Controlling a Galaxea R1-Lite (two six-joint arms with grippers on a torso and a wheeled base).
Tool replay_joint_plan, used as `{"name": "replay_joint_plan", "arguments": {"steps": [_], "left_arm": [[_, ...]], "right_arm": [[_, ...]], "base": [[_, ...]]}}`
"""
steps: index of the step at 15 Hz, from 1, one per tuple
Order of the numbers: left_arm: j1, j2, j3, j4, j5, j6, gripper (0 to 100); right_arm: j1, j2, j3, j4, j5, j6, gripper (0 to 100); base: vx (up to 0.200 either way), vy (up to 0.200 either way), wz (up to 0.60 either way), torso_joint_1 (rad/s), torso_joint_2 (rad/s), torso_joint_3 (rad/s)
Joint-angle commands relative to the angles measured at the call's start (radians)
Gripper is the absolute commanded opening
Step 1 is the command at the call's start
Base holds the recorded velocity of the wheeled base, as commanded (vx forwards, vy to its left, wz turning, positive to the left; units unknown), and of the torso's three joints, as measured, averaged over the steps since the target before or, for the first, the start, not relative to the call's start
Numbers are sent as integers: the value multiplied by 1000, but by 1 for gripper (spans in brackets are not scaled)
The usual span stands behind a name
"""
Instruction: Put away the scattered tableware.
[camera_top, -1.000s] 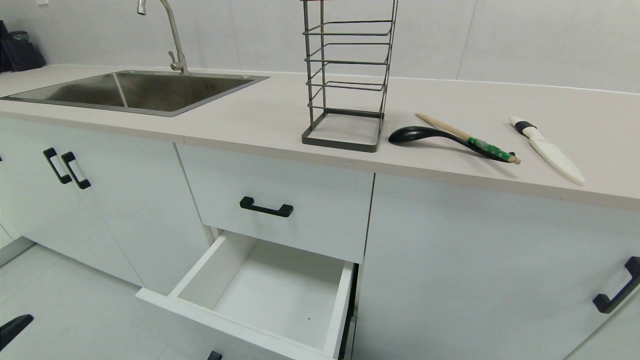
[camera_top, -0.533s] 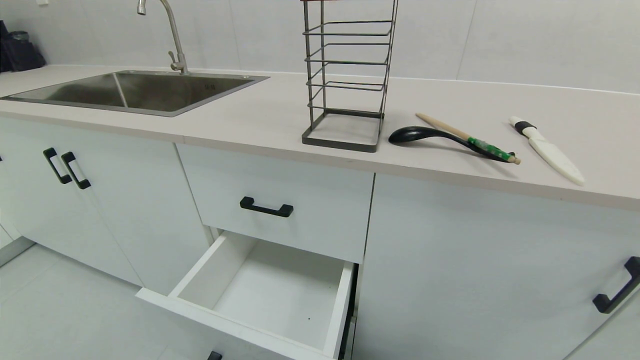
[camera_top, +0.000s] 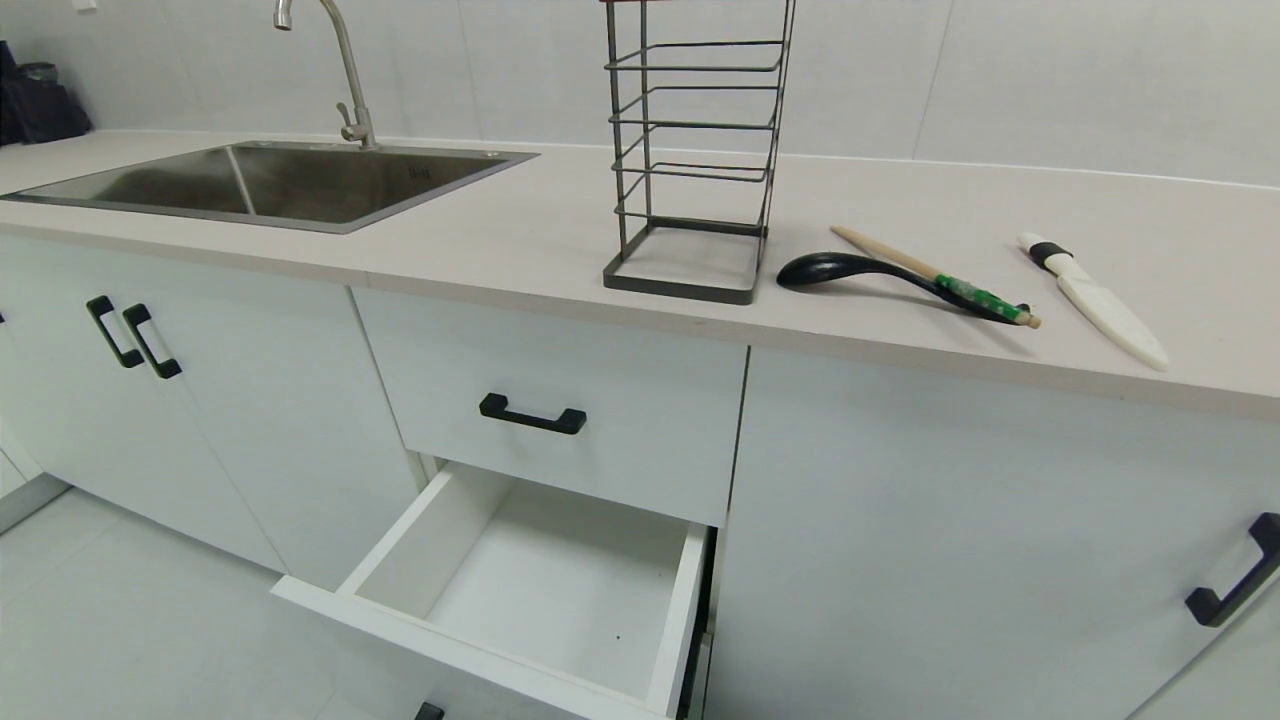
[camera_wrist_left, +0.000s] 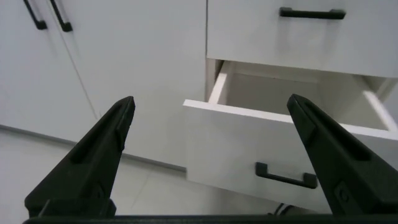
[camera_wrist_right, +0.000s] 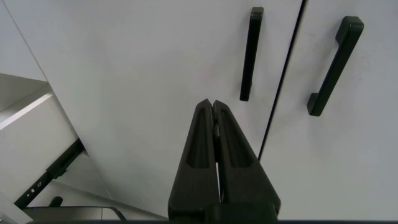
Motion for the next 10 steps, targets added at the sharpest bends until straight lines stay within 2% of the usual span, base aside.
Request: {"name": "replay_joint_plan", "arguments": {"steps": [1, 4, 5, 7, 8, 10], "left_arm": [[2, 1, -2, 6, 9, 7, 100], [0, 1, -6, 18, -1, 7, 100], [3, 1, 9, -34, 13, 38, 100], [2, 1, 9, -28, 27, 30, 100], [0, 1, 7, 49, 7, 8, 100], [0, 1, 9, 28, -10, 2, 100]], "right_arm": [[-1, 0, 0, 0, 0, 0, 0], [0, 2, 0, 0, 0, -2, 0], [0, 0, 0, 0, 0, -2, 0], [0, 0, 0, 0, 0, -2, 0], [0, 0, 0, 0, 0, -2, 0], [0, 2, 0, 0, 0, -2, 0]], "base": [[0, 0, 0, 0, 0, 0], [0, 0, 0, 0, 0, 0], [0, 0, 0, 0, 0, 0], [0, 0, 0, 0, 0, 0], [0, 0, 0, 0, 0, 0], [0, 0, 0, 0, 0, 0]]}}
